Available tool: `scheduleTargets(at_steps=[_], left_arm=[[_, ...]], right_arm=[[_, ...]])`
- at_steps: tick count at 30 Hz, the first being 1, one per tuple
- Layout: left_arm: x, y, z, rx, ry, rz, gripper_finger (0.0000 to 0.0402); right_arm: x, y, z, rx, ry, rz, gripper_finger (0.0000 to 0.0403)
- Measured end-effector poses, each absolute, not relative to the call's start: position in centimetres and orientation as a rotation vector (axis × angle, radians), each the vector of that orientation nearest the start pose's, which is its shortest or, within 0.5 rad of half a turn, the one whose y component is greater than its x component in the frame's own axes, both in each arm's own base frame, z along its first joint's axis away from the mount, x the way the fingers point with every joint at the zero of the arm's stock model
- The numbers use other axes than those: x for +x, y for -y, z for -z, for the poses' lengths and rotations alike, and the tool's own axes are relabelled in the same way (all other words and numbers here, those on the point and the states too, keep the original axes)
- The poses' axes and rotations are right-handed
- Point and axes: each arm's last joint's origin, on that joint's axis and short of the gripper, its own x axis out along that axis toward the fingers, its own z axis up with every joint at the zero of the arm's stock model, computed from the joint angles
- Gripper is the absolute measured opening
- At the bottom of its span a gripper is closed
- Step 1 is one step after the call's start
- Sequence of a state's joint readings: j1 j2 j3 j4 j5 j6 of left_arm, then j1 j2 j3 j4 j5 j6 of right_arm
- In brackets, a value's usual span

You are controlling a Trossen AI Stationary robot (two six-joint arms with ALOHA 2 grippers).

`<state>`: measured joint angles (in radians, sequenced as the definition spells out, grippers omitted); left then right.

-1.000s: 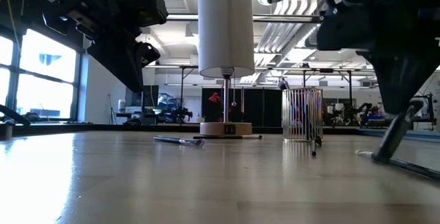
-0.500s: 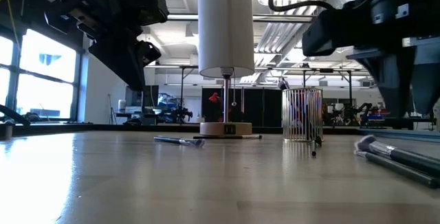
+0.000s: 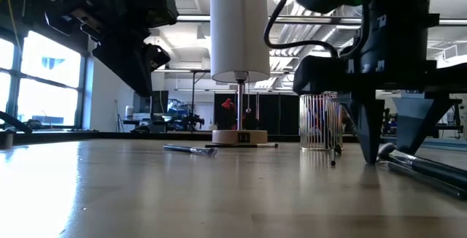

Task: Pick & Place Makeup Brushes
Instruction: Put the black powder brush into the makeup brush holder

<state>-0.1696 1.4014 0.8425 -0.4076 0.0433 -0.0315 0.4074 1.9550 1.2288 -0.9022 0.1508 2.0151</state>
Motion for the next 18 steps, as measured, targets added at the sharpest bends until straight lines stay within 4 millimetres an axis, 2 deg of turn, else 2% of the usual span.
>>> scheduleTargets(at_steps=[6,14,18], left_arm=[[26.4,4.7,-20.4,0.034,-0.99,0.18,0.0001],[26.5,4.7,-20.4,0.058,-0.98,0.192,0.0001],[26.5,4.7,-20.4,0.075,-0.976,0.202,0.0001]], right_arm=[[30.8,-12.5,-12.8,1.099,-1.078,1.28,0.0127],[30.9,-12.5,-13.1,1.033,-1.082,1.216,0.0011],[30.9,-12.3,-14.1,0.98,-1.048,1.185,0.0017]])
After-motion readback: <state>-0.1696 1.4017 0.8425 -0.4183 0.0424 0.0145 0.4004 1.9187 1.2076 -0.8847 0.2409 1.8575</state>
